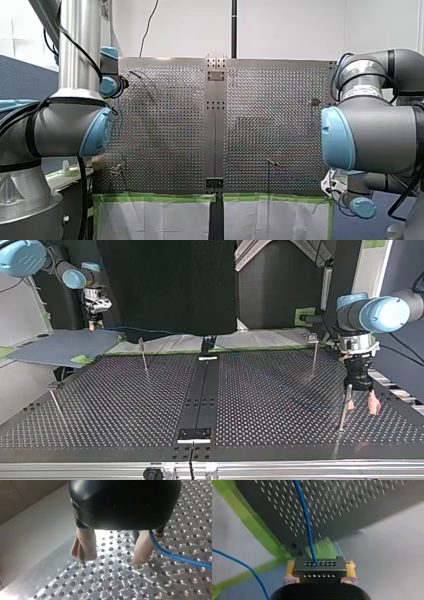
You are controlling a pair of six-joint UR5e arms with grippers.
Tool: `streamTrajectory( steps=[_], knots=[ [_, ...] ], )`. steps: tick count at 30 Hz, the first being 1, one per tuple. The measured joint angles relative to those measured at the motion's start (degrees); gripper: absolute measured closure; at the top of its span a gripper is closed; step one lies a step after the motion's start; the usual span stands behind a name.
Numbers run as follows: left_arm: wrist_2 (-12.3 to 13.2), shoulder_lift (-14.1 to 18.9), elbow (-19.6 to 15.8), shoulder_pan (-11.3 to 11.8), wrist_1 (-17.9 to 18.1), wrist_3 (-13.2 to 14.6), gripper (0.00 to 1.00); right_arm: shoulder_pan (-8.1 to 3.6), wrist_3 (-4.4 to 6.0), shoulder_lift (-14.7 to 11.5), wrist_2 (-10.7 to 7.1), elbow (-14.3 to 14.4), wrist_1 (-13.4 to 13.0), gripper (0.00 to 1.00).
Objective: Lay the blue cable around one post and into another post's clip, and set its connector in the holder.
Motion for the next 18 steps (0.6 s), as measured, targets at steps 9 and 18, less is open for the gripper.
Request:
streamTrajectory(
  steps=[9, 18],
  knots=[
    [0.00, 0.00, 0.00, -0.25, -0.08, 0.02, 0.00, 3.65, -3.66, -0.12, -3.66, -3.65, 3.66, 1.00],
    [0.00, -0.01, 0.00, -0.34, -0.18, 0.02, 0.00, 7.82, -7.84, -1.65, -6.30, -4.27, 7.82, 1.00]
  ],
)
